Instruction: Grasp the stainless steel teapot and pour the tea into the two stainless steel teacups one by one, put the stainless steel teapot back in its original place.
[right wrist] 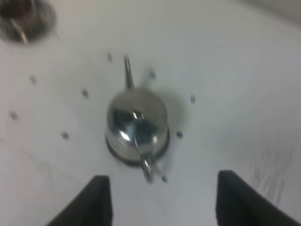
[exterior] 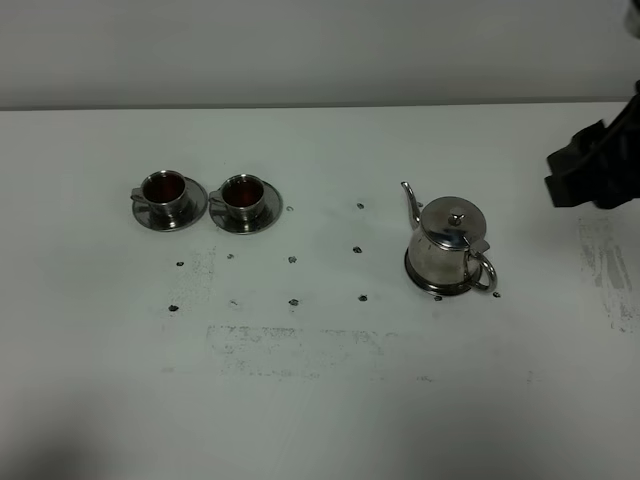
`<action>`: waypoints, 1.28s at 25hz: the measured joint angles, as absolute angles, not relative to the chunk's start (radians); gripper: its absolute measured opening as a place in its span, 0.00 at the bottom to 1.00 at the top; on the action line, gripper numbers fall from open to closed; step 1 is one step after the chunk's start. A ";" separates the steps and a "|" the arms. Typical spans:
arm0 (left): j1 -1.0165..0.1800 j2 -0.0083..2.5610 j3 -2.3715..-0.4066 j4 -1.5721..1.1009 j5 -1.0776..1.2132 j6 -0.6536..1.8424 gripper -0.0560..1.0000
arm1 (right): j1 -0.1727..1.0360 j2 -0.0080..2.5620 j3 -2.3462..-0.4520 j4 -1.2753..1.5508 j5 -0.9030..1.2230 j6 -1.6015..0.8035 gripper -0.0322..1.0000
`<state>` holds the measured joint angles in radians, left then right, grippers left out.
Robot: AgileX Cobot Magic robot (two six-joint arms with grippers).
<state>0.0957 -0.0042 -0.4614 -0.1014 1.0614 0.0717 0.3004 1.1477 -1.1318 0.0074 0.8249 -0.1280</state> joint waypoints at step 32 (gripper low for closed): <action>0.096 -0.004 -0.461 -0.101 1.061 0.072 0.11 | 0.112 0.056 -0.531 0.127 1.130 -0.127 0.21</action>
<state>0.0957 -0.0042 -0.4614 -0.1014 1.0614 0.0717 0.1123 0.0560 -0.5311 0.1274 1.1297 -0.1271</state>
